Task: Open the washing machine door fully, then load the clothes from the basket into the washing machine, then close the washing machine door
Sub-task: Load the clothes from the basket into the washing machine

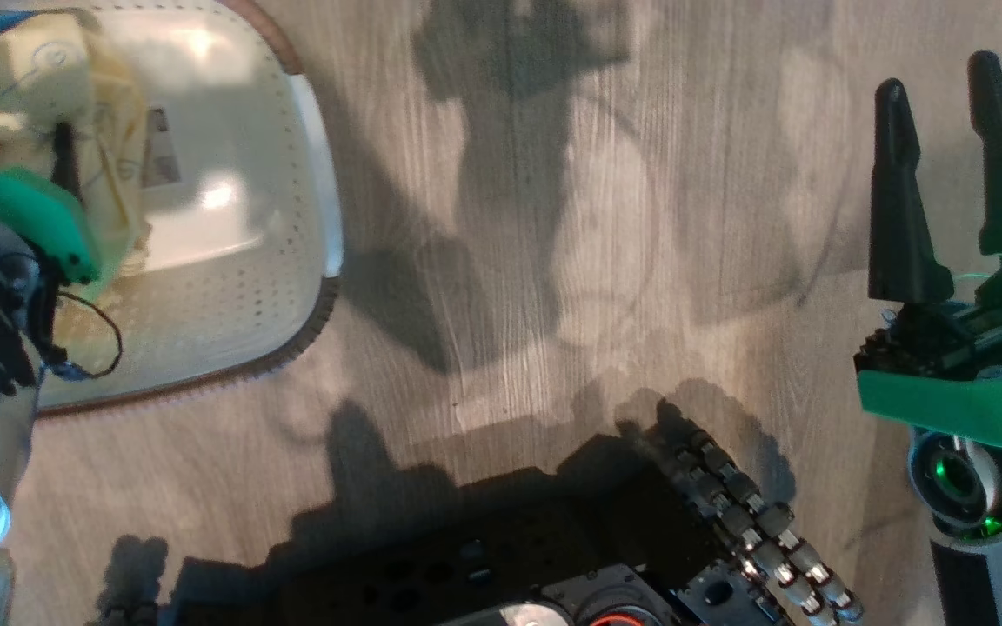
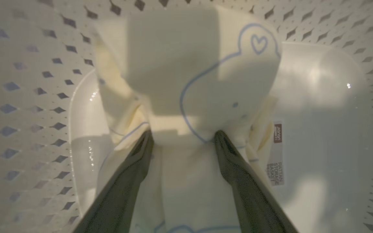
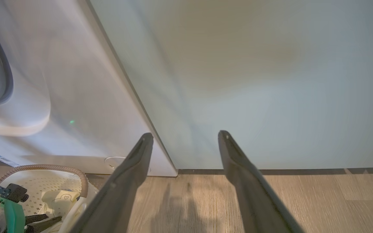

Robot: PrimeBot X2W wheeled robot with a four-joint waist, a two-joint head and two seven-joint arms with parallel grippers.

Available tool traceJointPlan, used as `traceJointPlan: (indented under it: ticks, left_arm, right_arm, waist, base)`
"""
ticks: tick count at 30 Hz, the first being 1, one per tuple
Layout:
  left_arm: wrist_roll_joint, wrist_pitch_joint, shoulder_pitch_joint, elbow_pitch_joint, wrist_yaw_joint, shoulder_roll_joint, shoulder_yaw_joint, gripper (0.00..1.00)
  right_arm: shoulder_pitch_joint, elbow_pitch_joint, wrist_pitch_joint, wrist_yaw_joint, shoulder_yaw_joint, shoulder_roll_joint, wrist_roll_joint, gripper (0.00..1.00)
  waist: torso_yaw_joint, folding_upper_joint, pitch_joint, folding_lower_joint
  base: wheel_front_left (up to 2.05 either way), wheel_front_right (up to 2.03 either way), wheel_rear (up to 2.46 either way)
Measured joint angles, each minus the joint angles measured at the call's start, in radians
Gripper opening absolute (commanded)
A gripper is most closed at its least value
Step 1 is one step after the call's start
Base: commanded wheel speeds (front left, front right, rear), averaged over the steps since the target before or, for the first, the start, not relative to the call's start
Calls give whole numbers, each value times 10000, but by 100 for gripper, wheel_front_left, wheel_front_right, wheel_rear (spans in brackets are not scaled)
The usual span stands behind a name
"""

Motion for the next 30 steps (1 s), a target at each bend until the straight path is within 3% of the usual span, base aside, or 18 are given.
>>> traceJointPlan:
  ticks: [8,9,11,20,30]
  left_arm:
    - [-104,297,-468,437,-2,107,-27,100]
    - [-104,382,-512,477,-2,96,-46,72]
    - [-104,495,-539,487,-13,75,-75,0]
    - [-123,514,-581,777,-38,2,-245,0]
    - [-88,-17,-224,660,0,-673,-604,0]
  right_arm:
    - [-94,-19,0,0,169,0,88,100]
    - [-94,-19,0,0,178,0,88,100]
    - [-93,-15,0,0,184,0,88,100]
    - [-100,82,0,0,255,0,161,100]
    - [-93,173,0,0,-174,0,-244,100]
  waist:
    - [-343,1,359,-2]
    - [-346,1,356,-2]
    - [-347,1,359,-2]
    - [-433,1,129,-1]
    - [181,0,-636,-1]
  base:
    - [0,0,0]
    - [0,0,0]
    - [0,0,0]
    - [0,0,0]
    - [0,0,0]
